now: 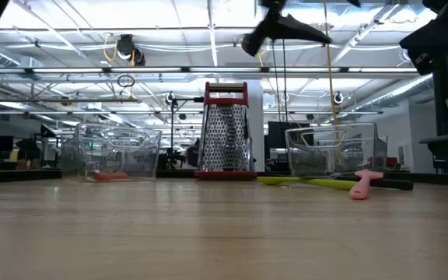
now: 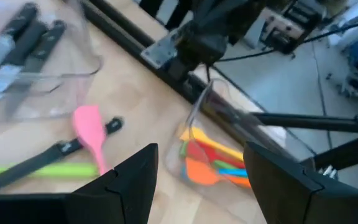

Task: Pick & Place Kitchen Items
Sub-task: Put the pink spatula into the bottom transparent bin

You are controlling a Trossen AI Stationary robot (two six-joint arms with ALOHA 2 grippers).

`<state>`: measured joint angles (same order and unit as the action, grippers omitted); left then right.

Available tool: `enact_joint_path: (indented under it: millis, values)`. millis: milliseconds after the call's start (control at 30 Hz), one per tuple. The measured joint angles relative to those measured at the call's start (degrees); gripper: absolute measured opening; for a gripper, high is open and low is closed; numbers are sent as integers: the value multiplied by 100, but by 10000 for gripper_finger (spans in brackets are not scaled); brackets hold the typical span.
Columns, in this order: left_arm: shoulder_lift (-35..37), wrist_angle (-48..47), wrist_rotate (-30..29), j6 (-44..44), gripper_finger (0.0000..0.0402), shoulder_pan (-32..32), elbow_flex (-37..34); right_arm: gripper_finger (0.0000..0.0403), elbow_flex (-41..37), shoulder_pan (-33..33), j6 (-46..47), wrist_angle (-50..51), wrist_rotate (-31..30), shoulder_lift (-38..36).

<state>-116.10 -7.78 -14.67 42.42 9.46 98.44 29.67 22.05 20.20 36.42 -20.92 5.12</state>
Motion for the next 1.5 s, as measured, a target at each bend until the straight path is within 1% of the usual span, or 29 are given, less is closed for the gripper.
enact_joint_path:
  millis: [33, 100, 167, 233, 300, 367, 433, 533, 633, 700, 800, 833, 933, 1000, 1100, 1267, 1500]
  values:
    - [-180, -57, 55, -34, 241, -40, 219, 0, 0, -2, 1, 11, 0, 1]
    - [-358, -664, 205, -63, 241, -127, 547, 0, 0, -1, 4, 26, 0, -6]
    - [-632, -895, 363, -144, 241, -231, 918, 0, 0, -3, 5, 8, -1, -4]
    - [-773, -1380, 501, -269, 241, -315, 1140, 0, -2, -1, -1, -7, 0, -5]
    - [-957, -1343, 661, -388, 241, -392, 1321, 0, 0, -1, -5, -21, 1, -3]
    - [-1073, -1502, 777, -574, 241, -443, 1376, 0, -2, -1, -6, -27, -3, -8]
    - [-1177, -1524, 789, -738, 241, -472, 1395, 0, 0, -1, -13, -39, 4, -8]
    - [-1272, -1819, 756, -921, 241, -507, 1390, 0, -2, -1, -31, -79, -1, -15]
    - [-1352, -1876, 699, -1073, 241, -509, 1390, 0, -2, -1, -32, -87, 1, -15]
    - [-1481, -1690, 669, -1129, 241, -509, 1407, 0, -2, -1, -37, -76, 1, -15]
    - [-1606, -1771, 747, -1054, 241, -502, 1385, 0, -2, -1, -52, -69, 1, -15]
    - [-1669, -1617, 767, -1017, 241, -491, 1399, 0, -2, -1, -52, -57, 4, -15]
    - [-1750, -1682, 929, -822, 241, -442, 1383, 0, -2, -1, -52, -60, 1, -15]
    - [-1830, -1492, 1004, -679, 241, -404, 1406, 0, -2, -1, -54, -58, 4, -11]
    - [-1855, -1613, 1077, -563, 241, -347, 1384, 0, -2, -1, -50, -86, 3, -13]
    - [-1959, -1428, 1050, -309, 241, -293, 1394, 0, -2, -1, -95, -98, 4, -12]
    - [-1982, -1470, 687, -272, 241, -327, 1394, 0, -2, 1, -95, -102, 4, -12]
